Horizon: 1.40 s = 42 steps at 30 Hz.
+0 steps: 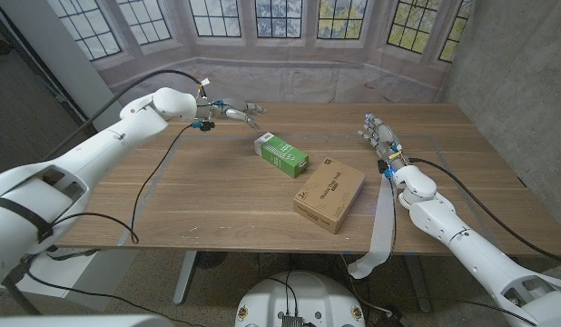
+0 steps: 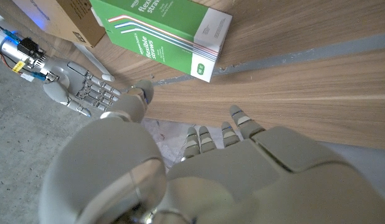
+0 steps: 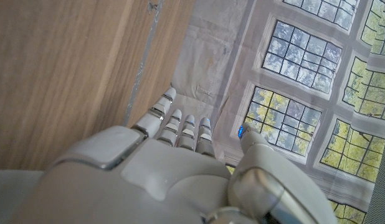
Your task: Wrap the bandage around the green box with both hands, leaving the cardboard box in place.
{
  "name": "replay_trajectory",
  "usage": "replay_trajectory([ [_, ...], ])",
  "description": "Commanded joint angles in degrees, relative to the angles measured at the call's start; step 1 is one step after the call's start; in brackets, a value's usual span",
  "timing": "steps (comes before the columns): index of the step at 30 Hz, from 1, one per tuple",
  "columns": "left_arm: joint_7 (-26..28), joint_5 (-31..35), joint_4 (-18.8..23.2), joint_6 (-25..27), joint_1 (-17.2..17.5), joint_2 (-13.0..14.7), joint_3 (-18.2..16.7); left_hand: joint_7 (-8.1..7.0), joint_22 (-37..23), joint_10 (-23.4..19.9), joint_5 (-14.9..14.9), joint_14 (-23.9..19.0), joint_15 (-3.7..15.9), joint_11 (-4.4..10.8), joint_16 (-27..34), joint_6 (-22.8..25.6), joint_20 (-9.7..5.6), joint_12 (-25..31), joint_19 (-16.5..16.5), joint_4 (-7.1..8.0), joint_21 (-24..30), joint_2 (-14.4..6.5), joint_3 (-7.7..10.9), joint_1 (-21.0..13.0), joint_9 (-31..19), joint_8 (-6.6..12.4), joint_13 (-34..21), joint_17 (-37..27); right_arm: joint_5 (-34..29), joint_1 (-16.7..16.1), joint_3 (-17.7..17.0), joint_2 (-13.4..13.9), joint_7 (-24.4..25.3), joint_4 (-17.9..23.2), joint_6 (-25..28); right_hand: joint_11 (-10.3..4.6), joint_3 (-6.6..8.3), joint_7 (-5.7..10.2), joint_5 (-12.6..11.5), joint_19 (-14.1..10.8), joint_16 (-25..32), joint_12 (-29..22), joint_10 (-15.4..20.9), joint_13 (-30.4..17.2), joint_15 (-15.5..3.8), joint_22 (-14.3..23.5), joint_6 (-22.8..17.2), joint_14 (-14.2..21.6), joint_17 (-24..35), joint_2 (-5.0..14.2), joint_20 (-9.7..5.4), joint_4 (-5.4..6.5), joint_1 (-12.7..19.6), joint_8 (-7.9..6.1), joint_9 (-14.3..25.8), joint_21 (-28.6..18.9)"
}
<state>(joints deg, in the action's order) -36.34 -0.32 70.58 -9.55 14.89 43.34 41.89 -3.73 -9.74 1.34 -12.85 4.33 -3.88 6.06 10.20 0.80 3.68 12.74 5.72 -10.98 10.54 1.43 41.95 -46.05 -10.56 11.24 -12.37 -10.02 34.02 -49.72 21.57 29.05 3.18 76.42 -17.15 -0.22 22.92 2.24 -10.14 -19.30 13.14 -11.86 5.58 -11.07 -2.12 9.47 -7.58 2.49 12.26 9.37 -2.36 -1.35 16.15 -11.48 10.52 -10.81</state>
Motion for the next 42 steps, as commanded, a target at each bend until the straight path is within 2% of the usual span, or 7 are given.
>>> replay_trajectory([
  [1,-3.94,6.63,-4.01,-3.31,-6.44,-1.56,3.92,-0.14,-0.07,0.66,0.29,1.13,-0.31,0.11,-0.13,-1.05,0.10,-0.17,-0.68,0.03,-0.25,0.20,0.22,-1.68,-0.06,-0.27,-0.22,-0.12,-0.40,-0.20,-0.15,-0.56,1.45,-0.17,-0.50,0.26,0.25,-0.27,0.06,-0.56,0.05,0.03,0.14,-0.19,-1.54,0.23,-0.34,0.61,0.15,0.11,-3.06,-0.27,0.52,0.18,0.32,-0.22],
  [11,-6.18,9.04,-6.14,-4.90,-8.97,-2.74,5.30,-0.11,-0.08,1.34,0.66,1.52,-0.24,0.20,-0.02,-2.04,-0.02,-0.28,-1.14,0.12,-0.16,0.92,-0.03,-3.28,-0.08,-0.34,-0.34,-0.12,-0.94,-0.45,-0.42,-0.46,2.71,0.61,-0.54,0.01,0.27,-0.40,0.06,-0.57,0.04,0.08,0.20,-0.20,-1.46,0.23,-0.41,0.67,0.14,0.16,-3.01,-0.42,0.61,0.20,0.32,-0.21],
  [21,-7.23,12.38,-7.79,-7.59,-11.44,-3.65,7.03,-0.06,-0.08,1.36,1.64,1.29,0.09,0.41,0.21,-2.25,-0.22,-0.14,-1.00,0.25,0.06,2.55,-0.95,-4.16,-0.09,-0.09,-0.44,-0.12,-0.94,-1.89,-1.08,-0.12,4.44,2.34,-0.25,0.23,0.27,-0.39,0.07,-0.60,0.05,0.14,0.21,-0.21,-1.43,0.24,-0.43,0.71,0.17,0.23,-2.89,-0.51,0.64,0.23,0.33,-0.21],
  [29,-5.43,14.95,-7.16,-11.86,-11.61,-3.07,7.33,-0.20,-0.09,0.69,2.22,0.40,0.85,0.96,0.58,-2.60,-0.65,0.28,-0.25,0.43,0.41,4.68,-2.29,-4.90,-0.09,0.10,-0.57,-0.13,-0.66,-2.92,-1.80,-0.16,5.39,3.47,-0.82,0.63,0.24,-0.50,0.09,-0.58,0.06,0.20,0.16,-0.22,-1.17,0.24,-0.43,0.72,0.21,0.24,-2.86,-0.53,0.59,0.26,0.33,-0.20],
  [35,-6.18,16.88,-7.98,-14.12,-12.92,-3.43,8.00,-0.15,-0.10,0.54,2.23,0.11,0.98,1.08,0.65,-2.84,-0.92,0.39,0.09,0.49,0.52,5.39,-2.78,-5.18,-0.09,0.11,-0.62,-0.14,-0.75,-3.21,-1.89,-0.57,6.07,3.59,-1.07,0.55,0.22,-0.61,0.09,-0.56,0.08,0.25,0.09,-0.22,-1.18,0.24,-0.43,0.76,0.24,0.26,-2.78,-0.54,0.56,0.27,0.34,-0.19],
  [42,-3.60,20.84,-8.39,-18.02,-13.49,-3.50,8.86,0.84,-0.12,0.31,2.15,-0.37,1.44,1.13,0.74,-2.84,-0.94,0.61,0.42,0.60,0.61,6.11,-3.37,-5.70,-0.12,0.24,-0.72,-0.16,-0.79,-3.44,-1.87,-1.00,6.45,3.38,-1.34,0.73,0.21,-0.66,0.10,-0.56,0.08,0.31,-0.03,-0.23,-1.05,0.25,-0.43,0.76,0.26,0.27,-2.68,-0.56,0.55,0.28,0.34,-0.19],
])
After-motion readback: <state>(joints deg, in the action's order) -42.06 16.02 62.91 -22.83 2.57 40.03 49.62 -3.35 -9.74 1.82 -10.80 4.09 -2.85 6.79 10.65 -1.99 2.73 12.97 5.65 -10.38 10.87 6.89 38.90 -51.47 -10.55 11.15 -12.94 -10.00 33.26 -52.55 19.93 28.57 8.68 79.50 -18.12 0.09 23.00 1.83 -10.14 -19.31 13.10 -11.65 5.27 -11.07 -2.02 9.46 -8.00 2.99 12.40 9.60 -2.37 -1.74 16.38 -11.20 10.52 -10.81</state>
